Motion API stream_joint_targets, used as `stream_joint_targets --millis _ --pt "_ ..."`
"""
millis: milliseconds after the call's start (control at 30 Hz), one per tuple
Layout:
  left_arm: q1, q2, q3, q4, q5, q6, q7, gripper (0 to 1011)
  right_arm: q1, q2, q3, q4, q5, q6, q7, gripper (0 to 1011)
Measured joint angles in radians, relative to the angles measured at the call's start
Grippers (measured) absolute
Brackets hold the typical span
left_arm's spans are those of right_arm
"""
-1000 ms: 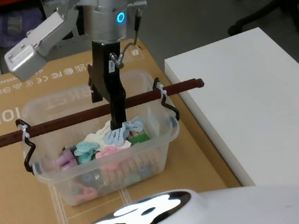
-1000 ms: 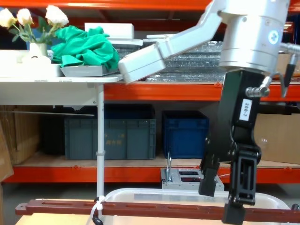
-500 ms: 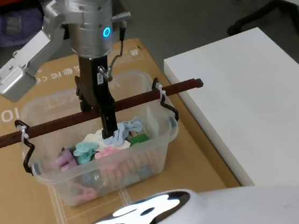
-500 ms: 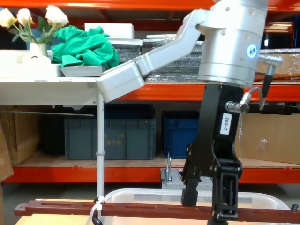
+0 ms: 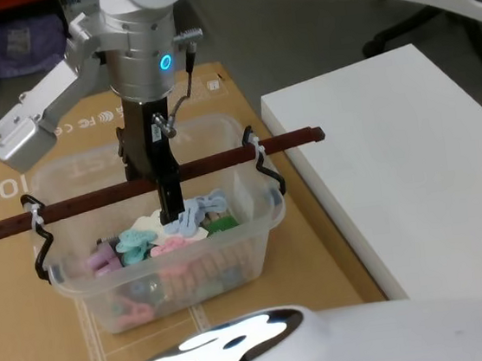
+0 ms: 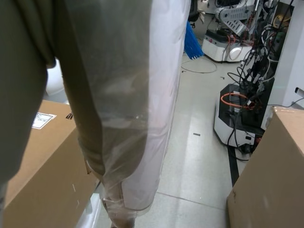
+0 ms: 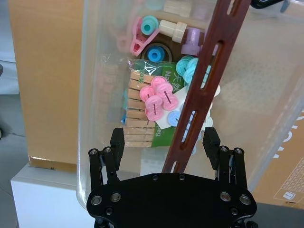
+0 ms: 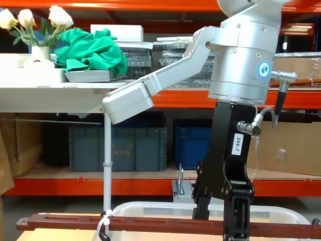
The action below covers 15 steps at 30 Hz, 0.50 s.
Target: Use one hand to grasp the basket and place it at the designated location.
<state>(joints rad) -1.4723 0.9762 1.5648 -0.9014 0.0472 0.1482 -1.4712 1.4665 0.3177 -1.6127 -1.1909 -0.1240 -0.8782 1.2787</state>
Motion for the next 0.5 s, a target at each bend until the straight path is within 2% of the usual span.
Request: stream_joint_targets --millis 300,500 --pt "0.000 0.000 0.000 0.000 0.000 0.000 0.000 0 0.005 0.000 0.000 0.027 -0.037 0.018 -0.016 1000" --pt "0.000 0.000 0.000 0.000 0.000 0.000 0.000 0 0.000 -0.015 -0.006 0.061 -0.047 0.018 -0.018 1000"
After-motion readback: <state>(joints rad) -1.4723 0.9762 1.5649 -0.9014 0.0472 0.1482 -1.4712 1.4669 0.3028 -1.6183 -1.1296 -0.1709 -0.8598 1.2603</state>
